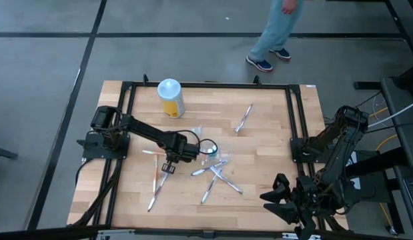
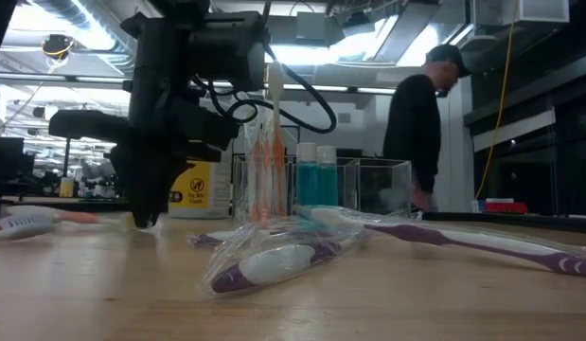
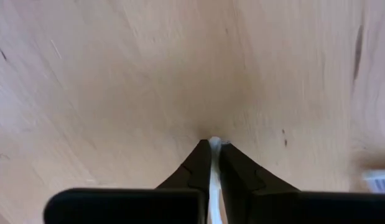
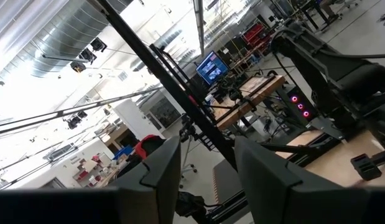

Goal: Pick & Place toothbrushing station
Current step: Put the white and orange toothbrush into the left compartment of the transparent organizer

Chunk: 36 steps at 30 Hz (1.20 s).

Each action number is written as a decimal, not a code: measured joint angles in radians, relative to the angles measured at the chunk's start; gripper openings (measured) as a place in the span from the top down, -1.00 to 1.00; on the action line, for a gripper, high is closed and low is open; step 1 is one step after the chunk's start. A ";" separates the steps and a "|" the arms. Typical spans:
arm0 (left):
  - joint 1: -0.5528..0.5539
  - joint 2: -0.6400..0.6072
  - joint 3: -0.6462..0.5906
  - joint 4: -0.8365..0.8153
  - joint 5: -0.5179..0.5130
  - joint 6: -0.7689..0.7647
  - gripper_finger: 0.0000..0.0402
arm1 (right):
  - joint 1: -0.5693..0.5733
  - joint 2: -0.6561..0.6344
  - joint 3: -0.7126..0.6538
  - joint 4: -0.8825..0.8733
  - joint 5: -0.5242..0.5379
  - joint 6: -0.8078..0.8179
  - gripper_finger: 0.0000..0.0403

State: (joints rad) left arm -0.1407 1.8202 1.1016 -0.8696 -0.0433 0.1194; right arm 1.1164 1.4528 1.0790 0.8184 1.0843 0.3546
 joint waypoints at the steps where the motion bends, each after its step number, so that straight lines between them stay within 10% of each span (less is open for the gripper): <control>1: 0.000 0.000 0.000 -0.001 0.000 -0.005 0.94 | 0.000 0.000 0.000 -0.001 0.000 0.000 0.23; 24: -0.037 -0.083 0.325 -0.125 -0.066 -0.179 0.98 | 0.000 0.000 0.000 -0.014 -0.010 0.003 0.23; 36: -0.192 -0.306 0.412 -0.087 -0.533 -0.580 0.99 | 0.000 0.000 0.000 -0.015 -0.042 -0.008 0.23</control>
State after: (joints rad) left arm -0.3326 1.5144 1.5140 -0.9562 -0.5764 -0.4609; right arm 1.1164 1.4528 1.0790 0.8031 1.0422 0.3469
